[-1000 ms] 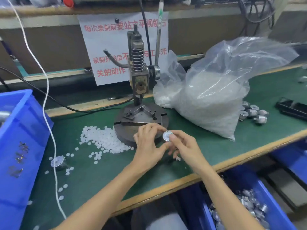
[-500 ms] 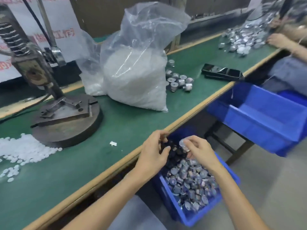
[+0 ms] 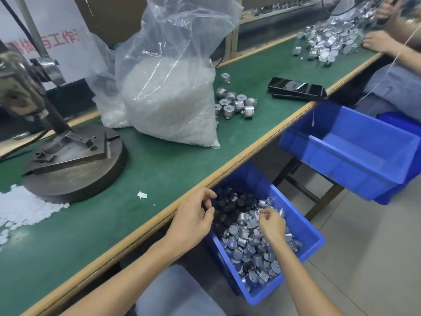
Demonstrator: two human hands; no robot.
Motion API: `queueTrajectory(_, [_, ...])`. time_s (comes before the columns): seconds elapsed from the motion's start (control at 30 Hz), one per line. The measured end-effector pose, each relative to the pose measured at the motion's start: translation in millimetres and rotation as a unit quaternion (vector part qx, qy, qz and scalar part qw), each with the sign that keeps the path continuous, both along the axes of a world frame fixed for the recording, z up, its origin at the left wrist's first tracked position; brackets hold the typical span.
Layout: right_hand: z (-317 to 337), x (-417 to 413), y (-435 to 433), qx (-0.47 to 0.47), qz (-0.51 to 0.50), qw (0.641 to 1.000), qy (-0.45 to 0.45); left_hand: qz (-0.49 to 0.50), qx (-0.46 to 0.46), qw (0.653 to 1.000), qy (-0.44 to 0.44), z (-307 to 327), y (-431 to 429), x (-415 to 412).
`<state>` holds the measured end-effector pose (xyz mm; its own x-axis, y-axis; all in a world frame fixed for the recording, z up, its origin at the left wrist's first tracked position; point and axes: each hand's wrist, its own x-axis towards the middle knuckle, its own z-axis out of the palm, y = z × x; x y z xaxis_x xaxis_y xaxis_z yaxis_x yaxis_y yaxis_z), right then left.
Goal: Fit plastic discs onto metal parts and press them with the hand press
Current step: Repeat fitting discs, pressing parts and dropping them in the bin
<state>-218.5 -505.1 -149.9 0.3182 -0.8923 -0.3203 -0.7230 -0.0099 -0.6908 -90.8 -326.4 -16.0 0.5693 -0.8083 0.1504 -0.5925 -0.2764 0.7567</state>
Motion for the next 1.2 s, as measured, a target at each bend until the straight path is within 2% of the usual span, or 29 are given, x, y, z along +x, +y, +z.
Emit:
queueTrajectory(0.13, [57, 22, 3, -0.081, -0.010, 0.988, -0.133, 0.009, -0.027, 1.000, 0.004, 12, 4, 5])
queueTrajectory(0.23, [107, 50, 15, -0.158, 0.008, 0.951, -0.264, 0.028, -0.047, 0.998, -0.026, 28, 17, 19])
queueTrajectory(0.4, [167, 113, 60, -0.164, 0.115, 0.903, -0.381, 0.082, -0.023, 0.994, -0.074, 54, 70, 55])
queueTrajectory(0.5, [187, 156, 107, -0.132, 0.215, 0.877, -0.409, 0.114, -0.010, 0.987, -0.113, 74, 117, 79])
queueTrajectory(0.63, [216, 208, 182, -0.127, 0.352, 0.815, -0.442, 0.180, 0.019, 0.971, -0.156, 105, 187, 105])
queueTrajectory(0.83, [267, 272, 307, -0.172, 0.541, 0.691, -0.448, 0.281, 0.059, 0.927, -0.241, 158, 291, 122])
queueTrajectory(1.03, [304, 307, 414, -0.178, 0.641, 0.604, -0.438, 0.375, 0.062, 0.882, -0.278, 179, 388, 126])
queueTrajectory(1.2, [309, 320, 487, -0.183, 0.725, 0.552, -0.370, 0.425, 0.106, 0.859, -0.265, 168, 459, 128])
